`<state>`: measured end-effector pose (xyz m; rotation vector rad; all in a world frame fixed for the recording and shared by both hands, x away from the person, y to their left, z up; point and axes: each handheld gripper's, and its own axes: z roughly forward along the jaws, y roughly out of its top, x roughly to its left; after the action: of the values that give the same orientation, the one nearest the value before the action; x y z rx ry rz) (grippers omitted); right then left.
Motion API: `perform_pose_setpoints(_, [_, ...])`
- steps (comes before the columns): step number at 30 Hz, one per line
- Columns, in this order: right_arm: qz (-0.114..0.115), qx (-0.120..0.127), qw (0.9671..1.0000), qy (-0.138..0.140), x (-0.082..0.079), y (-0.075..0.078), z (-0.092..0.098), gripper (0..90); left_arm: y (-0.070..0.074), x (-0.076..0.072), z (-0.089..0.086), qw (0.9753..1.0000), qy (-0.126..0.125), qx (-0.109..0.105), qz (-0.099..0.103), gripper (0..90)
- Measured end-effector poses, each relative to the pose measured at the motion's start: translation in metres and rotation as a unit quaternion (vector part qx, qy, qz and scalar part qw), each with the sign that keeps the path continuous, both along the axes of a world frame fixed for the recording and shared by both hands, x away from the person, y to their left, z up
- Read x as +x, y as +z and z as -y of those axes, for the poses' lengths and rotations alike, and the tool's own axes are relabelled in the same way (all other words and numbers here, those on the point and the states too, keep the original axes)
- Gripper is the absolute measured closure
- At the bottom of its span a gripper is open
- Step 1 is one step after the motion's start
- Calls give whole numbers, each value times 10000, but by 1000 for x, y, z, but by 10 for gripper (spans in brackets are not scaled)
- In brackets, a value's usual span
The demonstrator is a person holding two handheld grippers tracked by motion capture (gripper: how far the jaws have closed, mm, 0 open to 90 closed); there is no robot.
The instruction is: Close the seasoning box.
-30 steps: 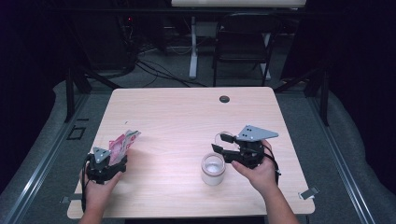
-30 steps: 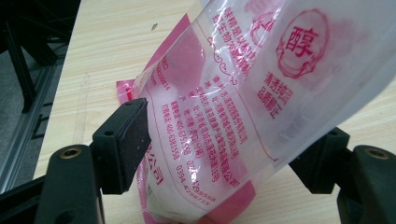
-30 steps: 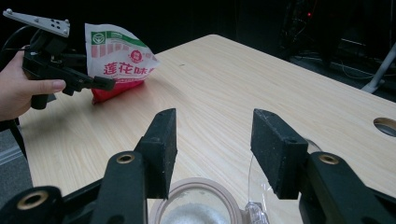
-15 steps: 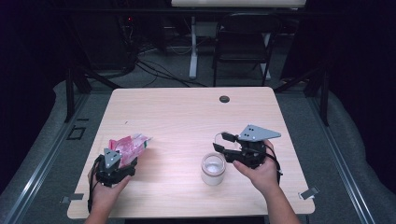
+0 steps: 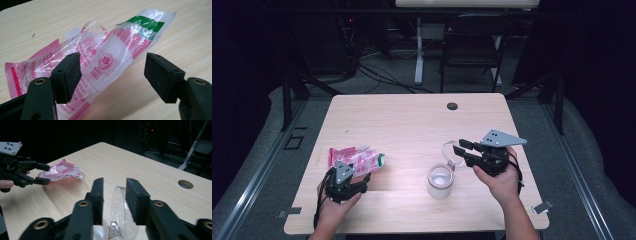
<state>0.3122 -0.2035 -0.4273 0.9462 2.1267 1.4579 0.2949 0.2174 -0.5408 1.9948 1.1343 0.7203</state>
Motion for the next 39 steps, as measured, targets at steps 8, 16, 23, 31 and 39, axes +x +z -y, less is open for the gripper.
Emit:
perform_pose_setpoints(8, [-64,-87,9993,-358,6,-7,10,836,0,-1,2,10000,-73,47,4,318])
perform_pose_setpoints(16, [-208,-98,9977,-631,13,-17,18,900,1,-4,8,9998,-187,93,71,328])
perform_pose_setpoints(23, [-362,-141,9968,-697,18,-26,19,900,0,-3,7,9997,-185,149,75,330])
perform_pose_setpoints(31, [-466,-204,9964,-675,21,-31,18,900,0,-3,7,9997,-165,137,65,332])
perform_pose_setpoints(39, [-497,-211,9964,-652,22,-34,16,900,0,-3,7,9997,-169,127,81,333])
